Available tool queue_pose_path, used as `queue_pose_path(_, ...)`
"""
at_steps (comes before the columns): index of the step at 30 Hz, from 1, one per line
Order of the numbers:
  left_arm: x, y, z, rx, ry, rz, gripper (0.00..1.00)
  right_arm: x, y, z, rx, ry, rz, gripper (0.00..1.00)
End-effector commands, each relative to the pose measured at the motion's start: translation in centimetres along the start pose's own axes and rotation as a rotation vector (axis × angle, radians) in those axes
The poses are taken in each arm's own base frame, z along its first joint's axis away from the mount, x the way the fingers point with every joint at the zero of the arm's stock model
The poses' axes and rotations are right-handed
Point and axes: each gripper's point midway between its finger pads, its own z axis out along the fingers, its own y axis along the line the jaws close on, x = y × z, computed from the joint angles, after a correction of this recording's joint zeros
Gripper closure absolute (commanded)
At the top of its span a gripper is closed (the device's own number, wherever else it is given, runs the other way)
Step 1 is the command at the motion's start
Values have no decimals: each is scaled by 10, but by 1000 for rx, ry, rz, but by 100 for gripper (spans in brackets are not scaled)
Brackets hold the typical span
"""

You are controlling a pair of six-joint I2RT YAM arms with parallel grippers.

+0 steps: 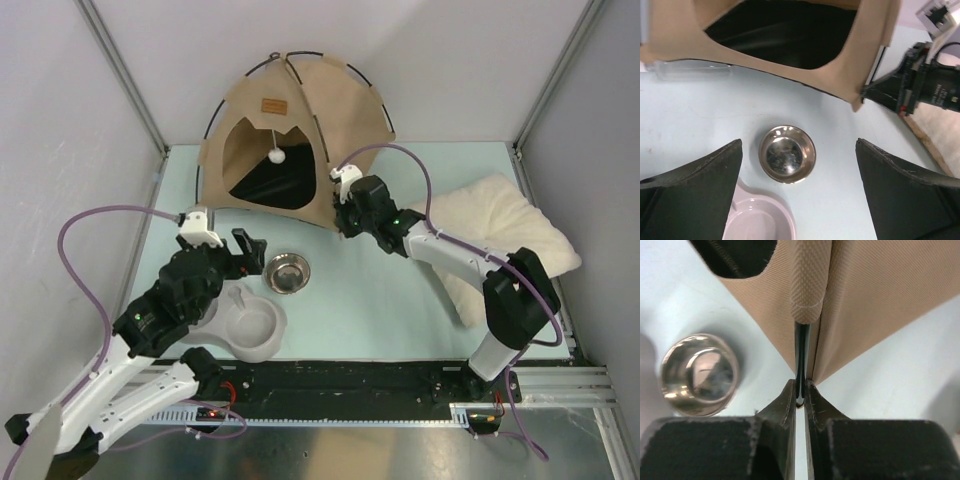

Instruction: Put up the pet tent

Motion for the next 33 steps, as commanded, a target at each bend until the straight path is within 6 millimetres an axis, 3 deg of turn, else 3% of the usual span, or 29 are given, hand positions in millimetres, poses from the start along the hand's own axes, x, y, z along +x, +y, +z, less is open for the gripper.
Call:
queue_pose_path(1,-9,15,1,-68,2,-13,2,-7,-43,6,143,-22,-49,88)
queue_pose_path(9,10,24,16,-97,76,-42,2,27,-63,23,263,57,29,78)
queue_pose_path(15,14,34,19,-132,86,-51,2,40,-92,13,398,83,48,64)
queue_pose_path(23,8,50,27,-182,96,-84,2,25,-122,-22,490,15,79,39)
queue_pose_path(28,6,62,36,-225,114,-104,2,5,-115,-42,456,-43,88,18)
queue_pose_path(33,6,87,50,-335,133,-163,2,-17,-103,-67,401,-105,110,9)
